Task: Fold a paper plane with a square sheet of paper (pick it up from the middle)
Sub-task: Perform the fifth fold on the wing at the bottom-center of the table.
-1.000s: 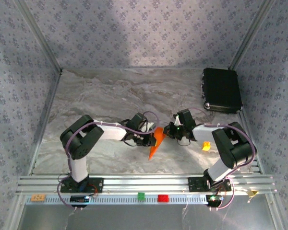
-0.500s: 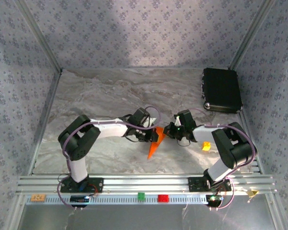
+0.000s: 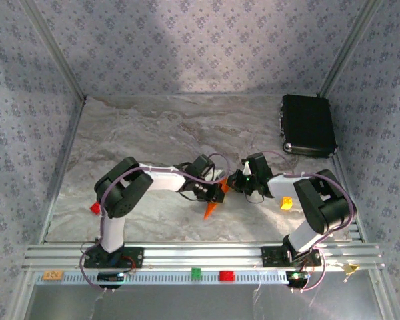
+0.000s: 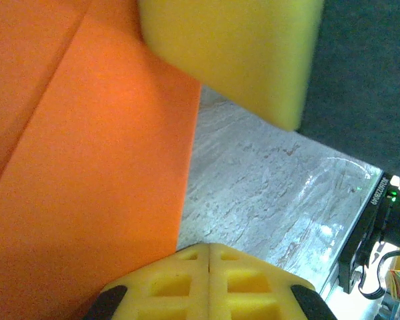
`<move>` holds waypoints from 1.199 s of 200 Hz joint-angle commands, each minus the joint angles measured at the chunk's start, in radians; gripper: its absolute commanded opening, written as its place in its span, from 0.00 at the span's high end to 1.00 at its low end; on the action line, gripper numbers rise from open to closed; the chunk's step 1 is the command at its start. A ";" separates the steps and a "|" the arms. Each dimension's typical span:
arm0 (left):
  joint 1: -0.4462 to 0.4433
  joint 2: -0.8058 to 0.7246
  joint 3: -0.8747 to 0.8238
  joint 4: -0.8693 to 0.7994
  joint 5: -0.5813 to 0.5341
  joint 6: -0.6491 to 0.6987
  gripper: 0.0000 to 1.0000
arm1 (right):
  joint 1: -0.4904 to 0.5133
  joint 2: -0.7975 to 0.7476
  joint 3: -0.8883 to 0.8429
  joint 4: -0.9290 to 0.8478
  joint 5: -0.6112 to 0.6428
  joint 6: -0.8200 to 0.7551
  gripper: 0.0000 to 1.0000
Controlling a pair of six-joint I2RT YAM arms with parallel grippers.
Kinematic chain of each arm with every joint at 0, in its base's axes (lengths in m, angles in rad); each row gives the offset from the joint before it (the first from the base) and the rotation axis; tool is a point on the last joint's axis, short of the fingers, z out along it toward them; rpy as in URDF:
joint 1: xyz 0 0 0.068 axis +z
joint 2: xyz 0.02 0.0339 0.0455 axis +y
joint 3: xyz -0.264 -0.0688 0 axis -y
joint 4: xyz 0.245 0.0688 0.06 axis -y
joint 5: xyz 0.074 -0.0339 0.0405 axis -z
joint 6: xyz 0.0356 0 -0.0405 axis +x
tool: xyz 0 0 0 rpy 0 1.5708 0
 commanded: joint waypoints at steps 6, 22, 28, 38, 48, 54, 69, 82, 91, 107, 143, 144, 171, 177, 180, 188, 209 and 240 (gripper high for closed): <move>-0.008 -0.027 -0.097 -0.031 -0.003 -0.009 0.95 | -0.010 0.049 -0.039 -0.085 0.077 -0.002 1.00; -0.011 -0.056 -0.130 -0.035 0.000 -0.004 0.94 | -0.012 0.048 -0.039 -0.085 0.077 -0.001 1.00; -0.011 -0.066 -0.138 -0.039 0.001 0.001 0.93 | -0.012 0.048 -0.038 -0.086 0.077 -0.002 1.00; -0.012 -0.083 -0.148 -0.055 0.002 0.009 0.92 | -0.012 0.048 -0.037 -0.088 0.077 -0.004 1.00; -0.015 -0.099 -0.153 -0.075 0.003 0.021 0.91 | -0.012 0.048 -0.035 -0.091 0.079 -0.004 1.00; -0.017 -0.109 -0.157 -0.087 0.001 0.030 0.91 | -0.014 0.049 -0.035 -0.091 0.078 -0.005 1.00; -0.022 -0.130 -0.163 -0.127 -0.004 0.051 0.91 | -0.014 0.048 -0.037 -0.092 0.078 -0.004 1.00; -0.028 -0.149 -0.177 -0.159 -0.015 0.064 0.91 | -0.014 0.048 -0.037 -0.094 0.078 -0.005 1.00; -0.033 -0.162 -0.190 -0.179 -0.026 0.069 0.91 | -0.013 0.046 -0.035 -0.094 0.079 -0.005 1.00; -0.044 -0.186 -0.218 -0.203 -0.048 0.074 0.92 | -0.016 0.042 -0.035 -0.096 0.080 -0.006 1.00; -0.062 -0.279 -0.273 -0.187 -0.078 0.049 0.94 | -0.013 0.033 -0.035 -0.088 0.069 -0.012 1.00; -0.062 -0.282 -0.275 -0.186 -0.080 0.049 0.94 | -0.014 0.033 -0.036 -0.087 0.069 -0.013 1.00; -0.057 -0.379 -0.289 -0.166 -0.126 0.041 0.95 | -0.011 0.025 -0.030 -0.046 0.031 -0.035 1.00; -0.051 -0.397 -0.291 -0.159 -0.134 0.037 0.95 | -0.010 0.023 -0.025 -0.043 0.021 -0.041 0.99; -0.048 -0.405 -0.294 -0.155 -0.137 0.035 0.95 | -0.009 0.021 -0.022 -0.041 0.013 -0.046 0.99; -0.037 -0.423 -0.298 -0.138 -0.143 0.027 0.95 | -0.007 0.018 -0.011 -0.036 -0.006 -0.059 0.99; 0.011 -0.439 -0.306 -0.099 -0.156 -0.003 0.94 | 0.005 -0.021 0.008 -0.040 -0.019 -0.084 0.96; 0.101 -0.399 -0.284 -0.047 -0.136 -0.046 0.89 | 0.018 -0.152 0.005 -0.121 0.056 -0.096 0.87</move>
